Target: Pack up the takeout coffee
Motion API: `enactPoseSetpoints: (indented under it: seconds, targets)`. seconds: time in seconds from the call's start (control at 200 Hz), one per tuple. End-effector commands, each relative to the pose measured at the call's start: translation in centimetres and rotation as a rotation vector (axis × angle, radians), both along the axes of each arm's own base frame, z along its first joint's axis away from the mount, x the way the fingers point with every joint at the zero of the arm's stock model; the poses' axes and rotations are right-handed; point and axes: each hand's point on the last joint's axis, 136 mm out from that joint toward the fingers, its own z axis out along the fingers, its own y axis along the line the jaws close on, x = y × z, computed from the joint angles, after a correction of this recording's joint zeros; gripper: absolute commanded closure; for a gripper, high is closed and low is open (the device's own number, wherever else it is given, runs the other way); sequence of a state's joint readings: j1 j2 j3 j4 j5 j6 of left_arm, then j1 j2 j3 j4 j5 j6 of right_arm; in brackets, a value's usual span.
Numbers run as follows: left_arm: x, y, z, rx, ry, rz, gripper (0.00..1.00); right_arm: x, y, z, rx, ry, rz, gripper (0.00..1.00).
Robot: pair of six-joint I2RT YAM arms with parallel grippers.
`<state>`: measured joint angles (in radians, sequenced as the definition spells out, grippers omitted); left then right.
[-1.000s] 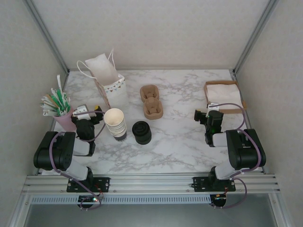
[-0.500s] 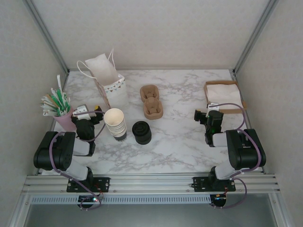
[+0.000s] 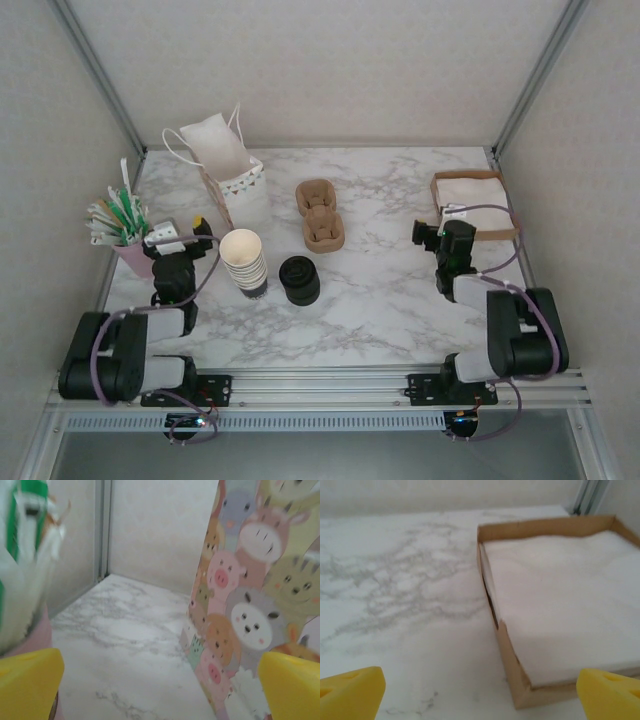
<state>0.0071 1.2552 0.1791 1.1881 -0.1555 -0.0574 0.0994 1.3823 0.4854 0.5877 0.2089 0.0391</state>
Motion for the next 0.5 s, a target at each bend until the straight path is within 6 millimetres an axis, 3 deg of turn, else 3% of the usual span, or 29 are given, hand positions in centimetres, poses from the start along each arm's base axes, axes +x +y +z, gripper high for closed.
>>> enactPoseSetpoints:
  seconds: [0.0,0.165,0.295,0.496]
  targets:
    - [-1.3,0.2,1.1,-0.032,-0.018,0.019,0.01,-0.7,0.4,2.6,0.017,0.015,-0.005,0.01]
    - [-3.2,-0.9,4.8,-0.124,-0.119,-0.023,0.01,-1.8,2.0,7.5,0.123,-0.004,0.041,0.01]
    - [-4.4,-1.7,6.5,-0.231,-0.145,-0.064,0.01,-3.0,3.1,10.9,0.218,0.003,0.071,0.01]
    - [-5.5,-4.0,8.2,-0.496,-0.091,-0.166,0.01,-6.1,4.6,14.1,0.366,0.104,0.105,0.01]
